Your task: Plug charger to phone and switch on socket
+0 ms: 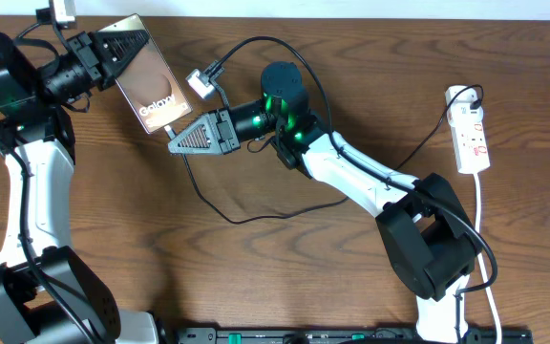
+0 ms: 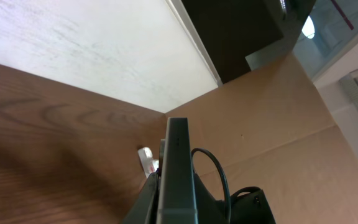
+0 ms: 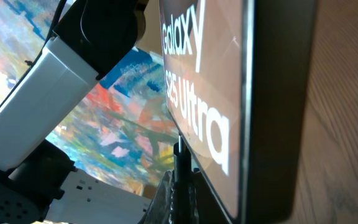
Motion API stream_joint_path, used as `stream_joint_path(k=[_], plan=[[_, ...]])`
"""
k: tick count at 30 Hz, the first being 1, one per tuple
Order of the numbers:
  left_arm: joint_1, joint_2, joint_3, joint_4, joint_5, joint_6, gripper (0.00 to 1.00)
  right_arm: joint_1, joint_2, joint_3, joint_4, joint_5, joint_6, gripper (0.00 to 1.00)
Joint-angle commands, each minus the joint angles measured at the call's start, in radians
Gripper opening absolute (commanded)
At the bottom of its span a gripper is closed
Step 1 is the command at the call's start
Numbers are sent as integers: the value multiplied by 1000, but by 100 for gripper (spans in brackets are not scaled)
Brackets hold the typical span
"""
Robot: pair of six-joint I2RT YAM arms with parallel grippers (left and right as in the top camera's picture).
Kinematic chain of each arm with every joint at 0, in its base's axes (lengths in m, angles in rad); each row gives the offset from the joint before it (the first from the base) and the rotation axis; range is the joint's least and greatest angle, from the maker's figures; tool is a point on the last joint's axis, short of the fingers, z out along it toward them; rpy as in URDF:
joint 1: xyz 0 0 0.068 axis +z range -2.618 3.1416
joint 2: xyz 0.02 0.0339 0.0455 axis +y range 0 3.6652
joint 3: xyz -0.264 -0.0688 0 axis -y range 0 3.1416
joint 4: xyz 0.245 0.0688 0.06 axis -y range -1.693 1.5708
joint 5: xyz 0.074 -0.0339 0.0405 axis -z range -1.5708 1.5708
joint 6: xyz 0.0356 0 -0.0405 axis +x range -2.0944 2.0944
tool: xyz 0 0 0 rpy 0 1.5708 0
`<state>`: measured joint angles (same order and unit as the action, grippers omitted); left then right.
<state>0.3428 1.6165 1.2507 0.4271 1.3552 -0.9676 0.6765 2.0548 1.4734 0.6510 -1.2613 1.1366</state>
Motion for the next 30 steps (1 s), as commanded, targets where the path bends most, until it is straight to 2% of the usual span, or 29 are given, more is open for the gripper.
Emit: stream_joint_path(k=[1,7,30], plan=[[-16,-3,6,5,69,8,7,-15,-7,16,-4,75,-17,1],[-6,-3,6,5,58,-6,8,-33,-7,16,-52,72,-42,1],[-5,-3,6,6,-19,-6,7,-8,-7,16,-45,27,-42,1]])
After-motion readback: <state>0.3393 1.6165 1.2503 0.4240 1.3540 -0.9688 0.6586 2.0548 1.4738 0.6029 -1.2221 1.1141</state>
